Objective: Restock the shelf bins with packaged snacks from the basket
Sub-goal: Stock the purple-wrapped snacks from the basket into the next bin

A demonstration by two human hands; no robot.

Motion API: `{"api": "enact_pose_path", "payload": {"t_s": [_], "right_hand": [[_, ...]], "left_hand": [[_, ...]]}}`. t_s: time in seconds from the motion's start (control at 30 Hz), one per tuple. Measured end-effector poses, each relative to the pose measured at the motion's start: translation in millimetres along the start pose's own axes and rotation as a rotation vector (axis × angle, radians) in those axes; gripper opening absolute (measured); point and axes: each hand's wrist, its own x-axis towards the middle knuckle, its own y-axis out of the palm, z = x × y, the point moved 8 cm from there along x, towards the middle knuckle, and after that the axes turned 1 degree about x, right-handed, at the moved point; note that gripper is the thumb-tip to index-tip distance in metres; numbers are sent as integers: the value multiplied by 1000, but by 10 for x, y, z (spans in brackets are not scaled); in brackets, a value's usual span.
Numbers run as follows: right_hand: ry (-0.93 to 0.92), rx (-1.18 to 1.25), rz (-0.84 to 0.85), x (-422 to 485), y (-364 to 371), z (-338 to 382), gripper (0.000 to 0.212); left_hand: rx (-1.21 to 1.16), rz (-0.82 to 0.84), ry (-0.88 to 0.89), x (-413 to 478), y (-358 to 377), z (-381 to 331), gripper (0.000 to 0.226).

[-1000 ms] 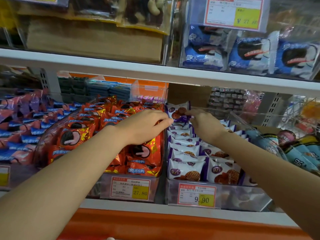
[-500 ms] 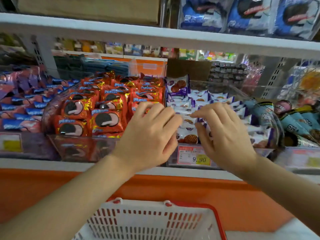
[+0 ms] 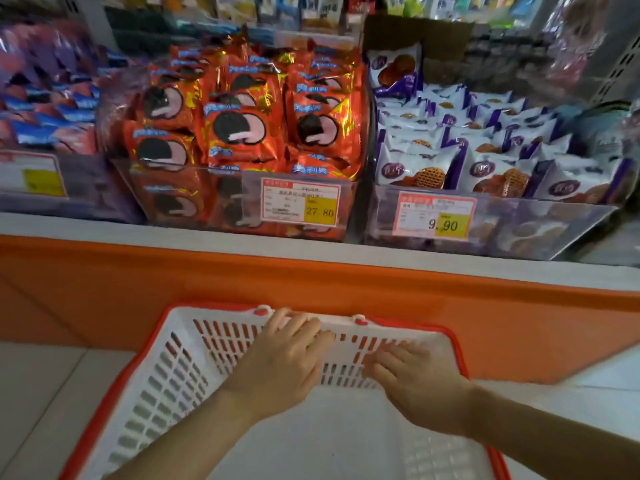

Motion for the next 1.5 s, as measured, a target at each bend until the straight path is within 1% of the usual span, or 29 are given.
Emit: {"api": "enact_pose_path", "payload": {"t_s": [0.1, 0.17, 0.2, 0.27, 0.3, 0.37, 0.47, 0.53, 0.6, 0.67, 0.73, 0.77, 0.83, 0.93, 1.0, 1.07, 1.1, 1.17, 1.2, 1.23, 1.27, 1.3, 1.33, 1.37, 1.4, 1.43, 1.5], "right_hand": [[87, 94, 161, -58, 600, 83, 46], [218, 237, 316, -124, 948, 148, 40], [295, 294, 411, -180, 1135, 169, 40], [402, 356, 637, -363, 1496, 257, 51], [408, 354, 735, -428, 1616, 310, 57], [381, 342, 840, -493, 1764, 394, 62], [324, 378, 924, -544, 1945, 512, 67], [311, 398, 948, -571, 2039, 582, 70], [327, 418, 959, -593, 2120, 633, 66], [347, 430, 977, -594, 2165, 656, 53], [332, 399, 1034, -595, 2189, 676, 41], [327, 372, 1051, -584, 2190, 673, 38], [346, 331, 1030, -512, 2140, 641, 36], [426, 349, 864, -314, 1932, 541, 37], [516, 438, 730, -202, 1769, 460, 33], [616, 587, 597, -121, 1650, 410, 28], [667, 679, 528, -87, 1601, 399, 25], [732, 829, 401, -25, 1541, 380, 19], [747, 864, 358, -4, 1509, 370, 16], [742, 860, 340, 6, 1473, 367, 18], [714, 794, 354, -1, 1441, 363, 24], [663, 673, 399, -26, 1432, 366, 35], [592, 515, 488, -81, 1468, 385, 47], [508, 343, 615, -161, 1544, 416, 56], [422, 195, 756, -263, 1627, 450, 61], [350, 100, 879, -375, 1715, 483, 64], [261, 19, 1051, -565, 1857, 542, 64]], "left_hand": [[-48, 270, -99, -353, 572, 81, 40], [-82, 452, -171, -606, 866, 102, 41], [-99, 542, -203, -735, 986, 97, 42], [-155, 738, -248, -1027, 1269, 58, 47], [-175, 810, -246, -1169, 1395, 30, 50], [-238, 988, -255, -1415, 1585, -52, 54], [-267, 1126, -243, -1671, 1829, -155, 58], [-260, 1175, -233, -1747, 1898, -200, 61], [-279, 1174, -258, -1776, 1943, -218, 66], [-318, 1169, -291, -1797, 1971, -219, 69], [-366, 1165, -320, -1814, 1994, -217, 70], [-388, 1161, -333, -1814, 1997, -218, 70], [-430, 1169, -355, -1807, 2007, -224, 70], [-504, 1188, -379, -1796, 1978, -253, 68], [-611, 1134, -403, -1722, 1923, -314, 69], [-777, 1046, -469, -1567, 1838, -397, 72], [-862, 995, -517, -1475, 1794, -435, 69], [-948, 880, -586, -1290, 1717, -475, 45], [-928, 838, -603, -1222, 1680, -462, 38], [-879, 812, -604, -1175, 1640, -433, 35], [-820, 795, -595, -1145, 1604, -389, 36], [-769, 780, -586, -1133, 1570, -336, 38], [-732, 768, -580, -1135, 1533, -282, 39], [-702, 758, -575, -1144, 1493, -228, 38], [-672, 749, -565, -1157, 1450, -181, 35], [-644, 738, -557, -1170, 1411, -141, 34], [-597, 712, -557, -1212, 1358, -68, 34]]}}
